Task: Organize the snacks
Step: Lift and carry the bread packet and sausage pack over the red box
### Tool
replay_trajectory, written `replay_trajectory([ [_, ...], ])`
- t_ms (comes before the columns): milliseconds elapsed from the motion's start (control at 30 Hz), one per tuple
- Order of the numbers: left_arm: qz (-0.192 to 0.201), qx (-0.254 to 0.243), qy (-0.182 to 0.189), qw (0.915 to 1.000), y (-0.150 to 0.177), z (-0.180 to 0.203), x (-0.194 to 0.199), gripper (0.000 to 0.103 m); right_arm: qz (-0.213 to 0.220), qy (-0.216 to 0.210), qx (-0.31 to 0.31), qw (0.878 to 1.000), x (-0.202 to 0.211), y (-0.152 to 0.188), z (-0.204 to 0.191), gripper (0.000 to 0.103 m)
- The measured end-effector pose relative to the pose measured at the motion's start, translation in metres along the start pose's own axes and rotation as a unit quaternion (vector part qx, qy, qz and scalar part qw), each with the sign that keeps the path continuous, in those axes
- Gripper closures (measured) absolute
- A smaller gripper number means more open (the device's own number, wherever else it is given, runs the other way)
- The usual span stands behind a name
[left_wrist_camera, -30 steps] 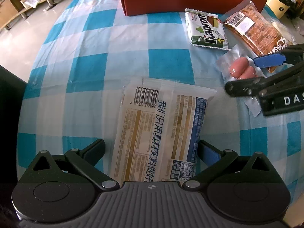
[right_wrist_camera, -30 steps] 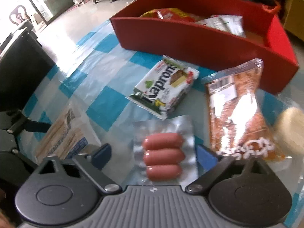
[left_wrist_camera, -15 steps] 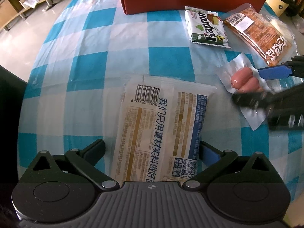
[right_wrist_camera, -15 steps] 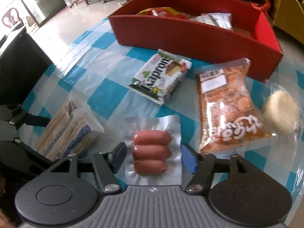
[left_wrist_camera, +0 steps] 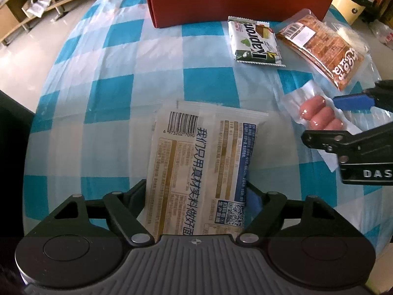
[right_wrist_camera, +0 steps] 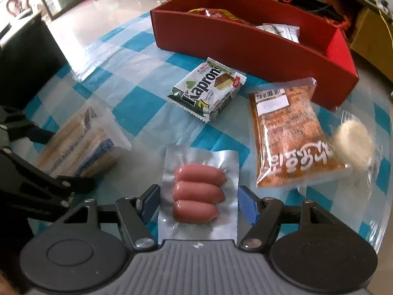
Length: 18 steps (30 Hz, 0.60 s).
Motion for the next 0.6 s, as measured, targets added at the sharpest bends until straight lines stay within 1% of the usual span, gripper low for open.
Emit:
replay_trajectory([
  [133, 0.001, 0.016, 0.008, 0.9998, 0.000, -0.011, 0.006, 0.024, 0.019, -0.005, -0.017, 1.000, 0.012, 0.000, 0.002, 0.036],
  [333, 0.002, 0.039, 0.017, 0.9991, -0.006, -0.017, 0.010, 0.026, 0.040, -0.018, -0.027, 0.999, 0.027, -0.001, 0.003, 0.036],
  [600, 0.034, 0.041, 0.017, 0.9984, -0.017, -0.006, 0.023, 0.026, 0.069, -0.027, -0.040, 0.996, 0.040, -0.015, 0.006, 0.036],
])
Point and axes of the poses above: each gripper's, at about its wrist camera, not at the fingertips, and x roughly against the way its jaws point, z to its right, y to its underside, the point moved 3 cm from there along -x, roughly the way its jaws point
